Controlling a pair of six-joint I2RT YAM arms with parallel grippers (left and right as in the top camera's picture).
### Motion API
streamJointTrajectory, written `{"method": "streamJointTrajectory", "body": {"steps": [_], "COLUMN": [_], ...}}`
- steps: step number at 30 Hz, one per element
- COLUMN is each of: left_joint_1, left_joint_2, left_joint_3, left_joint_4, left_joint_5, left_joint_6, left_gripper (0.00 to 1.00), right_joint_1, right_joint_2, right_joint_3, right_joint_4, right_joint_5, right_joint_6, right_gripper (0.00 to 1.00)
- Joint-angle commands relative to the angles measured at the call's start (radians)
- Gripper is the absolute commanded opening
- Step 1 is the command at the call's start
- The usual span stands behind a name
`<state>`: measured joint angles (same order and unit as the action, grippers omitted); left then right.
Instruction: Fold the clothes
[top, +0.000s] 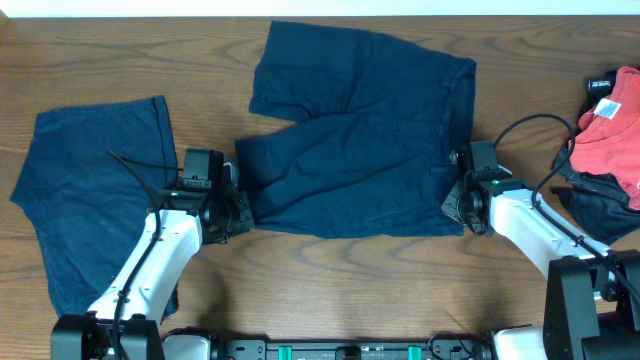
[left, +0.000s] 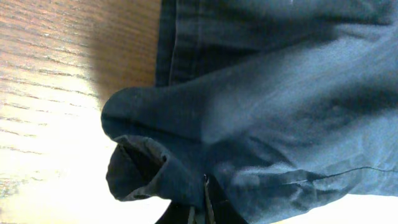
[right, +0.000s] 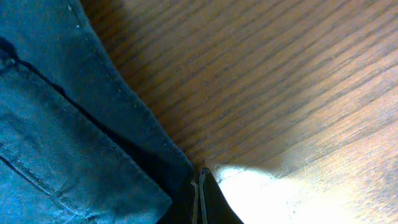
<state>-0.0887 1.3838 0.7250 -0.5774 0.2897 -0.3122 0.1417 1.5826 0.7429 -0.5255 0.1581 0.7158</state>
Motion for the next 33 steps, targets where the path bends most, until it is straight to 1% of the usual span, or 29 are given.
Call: {"method": "streamJointTrajectory", "body": {"steps": [1, 2, 3, 9, 12, 14, 15, 16, 17, 19, 23, 27, 29, 33], "left_joint_1": [-0.001, -0.001, -0.001, -0.001, -0.001, -0.001, -0.001, -0.001, -0.001, -0.001, -0.001, -0.001, -0.001, -0.001], "left_joint_2": [0.002, 0.002, 0.002, 0.001, 0.001, 0.001, 0.001, 0.001, 0.001, 0.001, 0.001, 0.001, 0.001, 0.001], "left_joint_3": [0.001, 0.001, 0.001, 0.001, 0.001, 0.001, 0.001, 0.001, 0.001, 0.001, 0.001, 0.001, 0.001, 0.001], "left_joint_4": [0.015, 0.02, 0.023, 0.03, 0.025, 0.022, 0.018, 0.015, 0.014, 0.015, 0.016, 0.015, 0.014, 0.014], "left_joint_5": [0.013, 0.012, 0.012, 0.004, -0.054, -0.059, -0.059, -0.059, -0.059, -0.06, -0.06, -0.06, -0.06, -0.06], "left_joint_6": [-0.003, -0.002, 0.0, -0.008, -0.035, -0.034, -0.034, -0.034, -0.034, -0.034, -0.034, -0.034, -0.034, -0.034], "left_gripper": [0.24, 0.19, 0.06, 0.06, 0.06, 0.06, 0.06, 0.06, 0.06, 0.06, 0.06, 0.06, 0.06, 0.06], "right_joint_1": [0.014, 0.014, 0.014, 0.016, 0.019, 0.019, 0.018, 0.02, 0.023, 0.038, 0.108, 0.218, 0.259, 0.27], "right_joint_2": [-0.006, -0.008, -0.008, -0.008, -0.008, -0.008, -0.008, -0.008, -0.008, -0.008, -0.008, -0.008, -0.007, -0.007], "right_joint_3": [0.021, 0.035, 0.053, 0.192, 0.226, 0.227, 0.227, 0.223, 0.219, 0.217, 0.216, 0.206, 0.181, 0.084], "right_joint_4": [-0.002, -0.012, -0.025, -0.154, -0.177, -0.18, -0.182, -0.183, -0.188, -0.21, -0.245, -0.261, -0.244, -0.168], "right_joint_5": [0.022, 0.022, 0.022, 0.037, 0.037, 0.015, -0.011, -0.042, -0.058, -0.061, -0.037, -0.035, -0.035, -0.047], "right_joint_6": [-0.056, -0.066, -0.077, -0.111, -0.123, -0.119, -0.119, -0.119, -0.119, -0.119, -0.129, -0.068, -0.024, 0.026], "right_gripper": [0.01, 0.01, 0.01, 0.01, 0.01, 0.01, 0.09, 0.41, 0.54, 0.58, 0.61, 0.7, 0.75, 0.77]}}
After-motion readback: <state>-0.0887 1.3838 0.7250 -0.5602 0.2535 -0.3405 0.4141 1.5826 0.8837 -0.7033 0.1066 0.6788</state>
